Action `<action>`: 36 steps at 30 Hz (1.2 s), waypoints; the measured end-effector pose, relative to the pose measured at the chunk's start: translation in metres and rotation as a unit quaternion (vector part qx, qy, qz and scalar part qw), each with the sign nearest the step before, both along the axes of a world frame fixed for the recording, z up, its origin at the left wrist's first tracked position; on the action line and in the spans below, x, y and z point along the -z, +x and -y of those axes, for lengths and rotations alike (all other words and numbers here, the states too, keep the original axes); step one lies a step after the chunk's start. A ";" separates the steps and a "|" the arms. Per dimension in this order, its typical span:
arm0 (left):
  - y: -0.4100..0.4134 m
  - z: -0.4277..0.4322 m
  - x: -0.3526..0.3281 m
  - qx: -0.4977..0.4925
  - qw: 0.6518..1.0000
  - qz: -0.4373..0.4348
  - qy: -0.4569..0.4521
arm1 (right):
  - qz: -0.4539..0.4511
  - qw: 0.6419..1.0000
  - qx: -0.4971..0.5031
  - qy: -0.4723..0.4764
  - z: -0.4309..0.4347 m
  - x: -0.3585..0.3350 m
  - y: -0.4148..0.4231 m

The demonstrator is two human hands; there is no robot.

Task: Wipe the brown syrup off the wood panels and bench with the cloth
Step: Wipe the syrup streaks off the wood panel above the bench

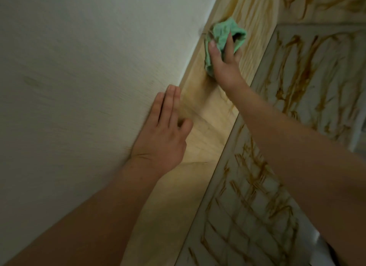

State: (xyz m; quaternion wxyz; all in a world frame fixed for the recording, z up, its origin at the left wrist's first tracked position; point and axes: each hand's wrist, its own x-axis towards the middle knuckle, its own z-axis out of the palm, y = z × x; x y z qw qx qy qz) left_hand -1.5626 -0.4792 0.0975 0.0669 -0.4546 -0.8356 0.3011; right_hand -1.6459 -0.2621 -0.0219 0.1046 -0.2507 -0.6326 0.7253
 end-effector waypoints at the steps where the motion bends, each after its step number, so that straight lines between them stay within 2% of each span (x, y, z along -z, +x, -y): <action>1: 0.000 0.000 0.000 -0.001 1.000 0.001 0.000 | 0.016 1.000 -0.001 -0.008 0.009 0.005 0.003; 7: 0.000 0.000 -0.001 -0.007 1.000 0.003 -0.003 | 0.218 0.967 -0.062 -0.113 0.095 0.062 0.079; 9: 0.000 -0.001 -0.002 -0.014 1.000 0.002 -0.015 | 0.186 0.975 -0.077 -0.098 0.100 0.051 0.087; 12: 0.000 -0.001 -0.001 -0.009 1.000 0.005 -0.025 | 0.014 1.000 0.001 -0.006 0.085 0.011 0.062; 14: 0.000 -0.001 -0.001 -0.007 1.000 0.007 -0.025 | -0.045 0.997 0.030 0.046 0.062 -0.012 0.035; 16: -0.001 -0.001 -0.001 -0.006 1.000 0.001 -0.028 | -0.025 0.997 0.047 0.055 0.034 -0.011 0.009; 19: -0.002 0.000 0.001 0.001 1.000 0.004 -0.018 | 0.116 0.989 0.048 -0.077 0.013 0.018 -0.006; 21: -0.001 0.000 0.001 0.001 1.000 0.005 -0.023 | 0.171 0.980 0.010 -0.103 0.032 0.030 0.016; 24: -0.001 -0.001 0.000 -0.002 0.999 -0.011 -0.031 | 0.157 0.982 -0.093 -0.041 0.079 0.024 0.071; 26: 0.000 -0.002 -0.001 -0.006 0.999 -0.019 -0.036 | 0.130 0.984 -0.124 -0.015 0.088 0.012 0.083; 31: 0.001 -0.002 -0.003 -0.009 0.998 -0.036 -0.041 | 0.077 0.996 -0.045 0.006 0.024 -0.029 0.026; 34: -0.002 0.000 0.000 -0.006 0.999 -0.021 -0.023 | 0.115 0.993 -0.024 -0.029 0.006 -0.012 0.003; 36: -0.002 -0.003 -0.001 -0.005 1.000 -0.014 -0.023 | 0.153 0.986 -0.023 -0.058 0.024 0.011 0.013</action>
